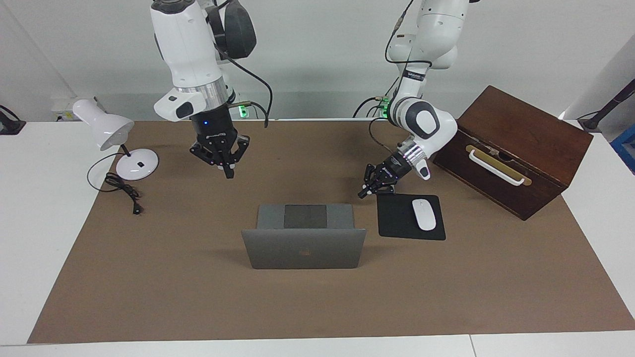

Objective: Close laptop with both arms
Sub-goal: 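Move the left gripper beside the laptop while the right gripper reaches the lid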

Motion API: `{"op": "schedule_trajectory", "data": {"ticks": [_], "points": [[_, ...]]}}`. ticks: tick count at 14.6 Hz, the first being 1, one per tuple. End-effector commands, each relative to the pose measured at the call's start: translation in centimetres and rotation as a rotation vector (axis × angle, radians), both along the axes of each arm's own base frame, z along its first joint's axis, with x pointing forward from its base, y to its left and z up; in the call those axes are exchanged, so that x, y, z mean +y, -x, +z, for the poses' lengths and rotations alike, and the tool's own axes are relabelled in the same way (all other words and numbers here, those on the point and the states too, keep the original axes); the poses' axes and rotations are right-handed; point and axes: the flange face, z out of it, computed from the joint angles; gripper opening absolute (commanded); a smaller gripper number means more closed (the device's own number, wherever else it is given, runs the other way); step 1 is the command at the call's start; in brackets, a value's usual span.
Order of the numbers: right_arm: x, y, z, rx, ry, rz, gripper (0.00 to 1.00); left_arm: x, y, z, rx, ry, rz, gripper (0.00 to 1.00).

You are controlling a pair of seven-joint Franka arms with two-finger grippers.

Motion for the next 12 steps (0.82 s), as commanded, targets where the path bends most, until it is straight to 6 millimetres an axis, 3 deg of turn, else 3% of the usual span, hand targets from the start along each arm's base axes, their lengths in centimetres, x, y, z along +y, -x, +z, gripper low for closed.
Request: {"op": "schedule_trajectory", "data": {"ticks": [1,5,9,12], "points": [[1.3,-0.8,-0.3,-0.038,0.006,-0.003,0.0,-0.4,-0.8,0.0,-0.031,0.016,-0.011,0.0],[4.4,-1.9,-1.3,-0.082,0.029,0.022,0.0,-1.6,-1.4,-1.4,-0.092,-0.013,-0.08,0.0],[7.0,-4.0,-2.7,-0.101,0.037,0.015,0.0,-1.4,-1.8,-3.1,-0.044,0.06,0.016,0.0],[7.6,-5.7,-2.6,-0.122,0.026,-0.015,0.0,-2.2,-1.4,-3.5,-0.035,0.059,0.013,0.0]]}}
